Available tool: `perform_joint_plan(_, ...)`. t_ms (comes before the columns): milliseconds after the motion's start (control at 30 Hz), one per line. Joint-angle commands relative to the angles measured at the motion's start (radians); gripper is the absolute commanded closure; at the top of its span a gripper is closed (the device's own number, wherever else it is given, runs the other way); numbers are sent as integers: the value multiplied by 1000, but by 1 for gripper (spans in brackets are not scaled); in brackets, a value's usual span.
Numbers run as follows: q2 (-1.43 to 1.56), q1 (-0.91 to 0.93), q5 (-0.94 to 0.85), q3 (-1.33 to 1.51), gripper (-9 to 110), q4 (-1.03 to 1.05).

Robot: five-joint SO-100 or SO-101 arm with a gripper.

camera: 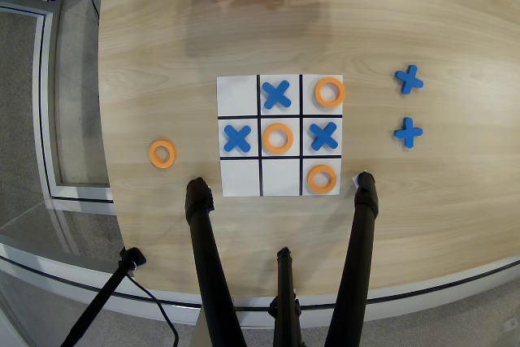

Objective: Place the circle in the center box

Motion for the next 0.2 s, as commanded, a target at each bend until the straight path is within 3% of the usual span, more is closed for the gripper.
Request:
perform_joint_plan(0, 18, 2, 5, 57, 101, 0)
perform_joint_plan(167, 18, 2, 5, 57, 101, 0)
